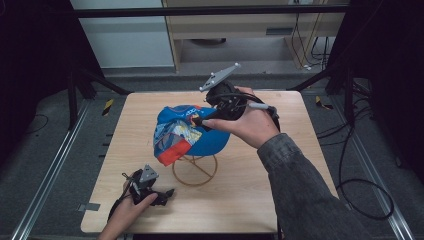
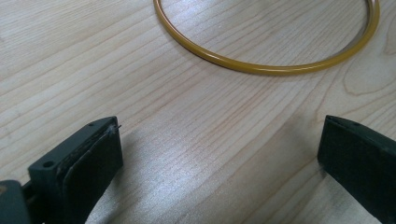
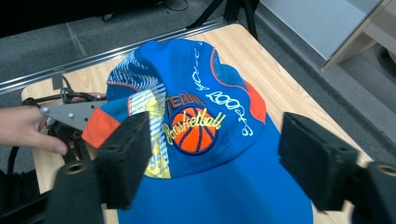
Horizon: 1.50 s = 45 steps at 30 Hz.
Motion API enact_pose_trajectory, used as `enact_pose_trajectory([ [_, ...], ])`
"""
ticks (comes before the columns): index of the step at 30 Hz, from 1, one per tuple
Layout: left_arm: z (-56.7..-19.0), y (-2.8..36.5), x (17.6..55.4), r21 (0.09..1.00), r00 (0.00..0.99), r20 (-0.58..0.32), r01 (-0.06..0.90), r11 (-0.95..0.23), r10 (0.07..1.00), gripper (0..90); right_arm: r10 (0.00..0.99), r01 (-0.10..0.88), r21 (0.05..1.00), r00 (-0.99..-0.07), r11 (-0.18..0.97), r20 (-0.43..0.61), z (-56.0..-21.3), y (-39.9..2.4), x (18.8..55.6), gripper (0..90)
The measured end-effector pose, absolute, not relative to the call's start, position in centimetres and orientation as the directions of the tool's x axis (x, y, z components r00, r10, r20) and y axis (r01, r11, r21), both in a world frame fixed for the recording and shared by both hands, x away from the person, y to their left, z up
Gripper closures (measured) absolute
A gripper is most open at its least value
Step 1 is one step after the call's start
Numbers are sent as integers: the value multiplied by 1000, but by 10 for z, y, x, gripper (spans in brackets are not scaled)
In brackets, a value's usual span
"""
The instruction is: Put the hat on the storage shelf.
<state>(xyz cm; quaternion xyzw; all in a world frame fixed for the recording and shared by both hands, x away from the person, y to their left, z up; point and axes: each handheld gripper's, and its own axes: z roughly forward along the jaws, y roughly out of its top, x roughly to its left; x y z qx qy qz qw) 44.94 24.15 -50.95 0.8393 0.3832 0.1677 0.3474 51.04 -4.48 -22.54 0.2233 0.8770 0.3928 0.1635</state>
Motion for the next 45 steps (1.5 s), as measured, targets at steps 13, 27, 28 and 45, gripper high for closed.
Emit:
enact_pose_trajectory([
  [13, -509, 241, 449, 711, 651, 14, 527, -466, 759, 0, 542, 266, 769, -832, 581, -121, -222, -51, 507, 74],
  [27, -509, 241, 449, 711, 652, 14, 527, -466, 758, 0, 558, 251, 793, -819, 555, -132, -223, -64, 499, 50],
  [28, -509, 241, 449, 711, 652, 14, 527, -466, 758, 0, 561, 251, 793, -817, 555, -134, -224, -65, 499, 50],
  [45, -509, 241, 449, 711, 652, 15, 526, -466, 758, 0, 608, 277, 801, -783, 530, -131, -233, -97, 489, 52],
])
